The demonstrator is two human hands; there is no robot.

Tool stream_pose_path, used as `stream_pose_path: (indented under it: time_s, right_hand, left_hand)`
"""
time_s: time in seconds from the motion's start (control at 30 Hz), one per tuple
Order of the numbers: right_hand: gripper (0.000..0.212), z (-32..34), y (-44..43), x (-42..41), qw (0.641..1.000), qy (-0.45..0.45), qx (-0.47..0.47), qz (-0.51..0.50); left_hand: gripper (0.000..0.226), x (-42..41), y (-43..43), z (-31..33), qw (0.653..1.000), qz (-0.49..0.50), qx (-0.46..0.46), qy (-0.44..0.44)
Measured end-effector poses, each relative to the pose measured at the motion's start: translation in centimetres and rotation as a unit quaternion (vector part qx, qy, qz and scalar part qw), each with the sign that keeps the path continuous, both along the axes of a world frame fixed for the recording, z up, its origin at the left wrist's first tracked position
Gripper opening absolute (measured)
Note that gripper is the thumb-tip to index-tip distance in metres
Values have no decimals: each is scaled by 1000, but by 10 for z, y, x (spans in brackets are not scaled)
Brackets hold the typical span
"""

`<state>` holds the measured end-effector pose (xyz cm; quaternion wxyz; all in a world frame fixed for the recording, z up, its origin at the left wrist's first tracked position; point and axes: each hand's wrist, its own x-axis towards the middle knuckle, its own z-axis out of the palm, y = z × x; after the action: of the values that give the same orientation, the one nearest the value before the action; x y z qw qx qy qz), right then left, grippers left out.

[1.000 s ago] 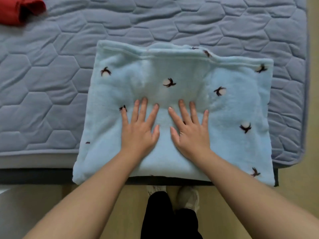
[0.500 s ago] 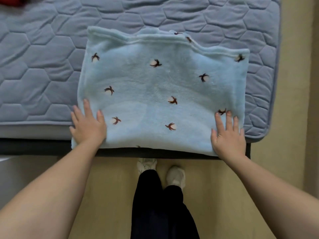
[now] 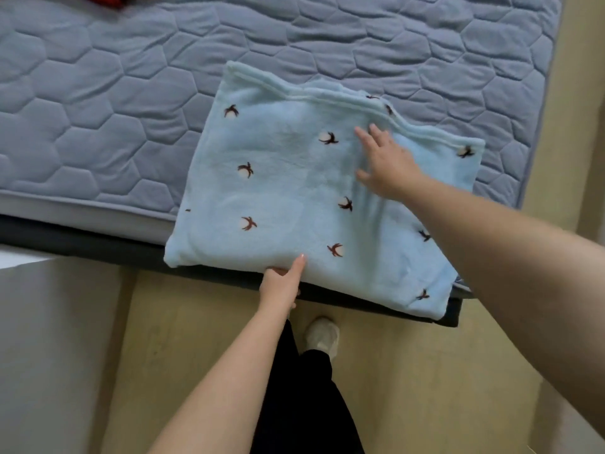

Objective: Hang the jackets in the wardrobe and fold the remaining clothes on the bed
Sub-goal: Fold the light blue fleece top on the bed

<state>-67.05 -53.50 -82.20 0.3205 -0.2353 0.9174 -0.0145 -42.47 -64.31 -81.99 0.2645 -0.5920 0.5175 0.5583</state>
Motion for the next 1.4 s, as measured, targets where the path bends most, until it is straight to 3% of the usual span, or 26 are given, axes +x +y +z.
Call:
stream_pose_path:
  time_s: [0.07,0.13,0.33,0.47,0.63,0.7,0.77,0.87,0.93,1.1,1.27,1.4]
  right_hand:
    - [75,-7,-22,-23,1000,16,-8,5]
    - [77,-15,-42,-41,999,31,-19,8]
    - [67,-40,-70,-82,999,-15,3,-30]
    - [70,-46,-74,-95,998,-43,17,-37]
    - [89,-36,-72,-111,999,0,50,9]
    - [93,-39,-74,-111,999,-40,32,-11]
    - [79,-43,-75,-111,998,-56,20,-32]
    - [45,-39,-73,-109,999,-10,17,-39]
    - [35,-25,-69,-107,997,-29,-11,-65]
    - [23,53,-42,-121,974,-104,-97,-177]
    - [26,159,-11,-159,940,-96,-177,-275]
    - [31,238,3,-180,878,-90,-302,-361]
  left_hand:
    - [75,-7,6,-9,974,209,90,-6]
    - [72,-11,10,-19,939,318,130,24]
    - [62,-5,17,-39,900,401,158,66]
    - [53,-8,18,-44,896,412,157,54]
    - [64,-6,17,-36,895,411,163,65]
    - [62,-5,17,-37,897,409,159,61]
    - [66,-5,17,-38,899,404,157,66]
    - [70,-4,15,-36,893,413,156,91]
    - [68,-4,14,-27,885,425,156,104]
    - [65,-20,-14,28,893,395,156,150]
    - [50,-85,-105,105,928,288,100,213]
    - [26,-180,-174,180,938,152,31,312]
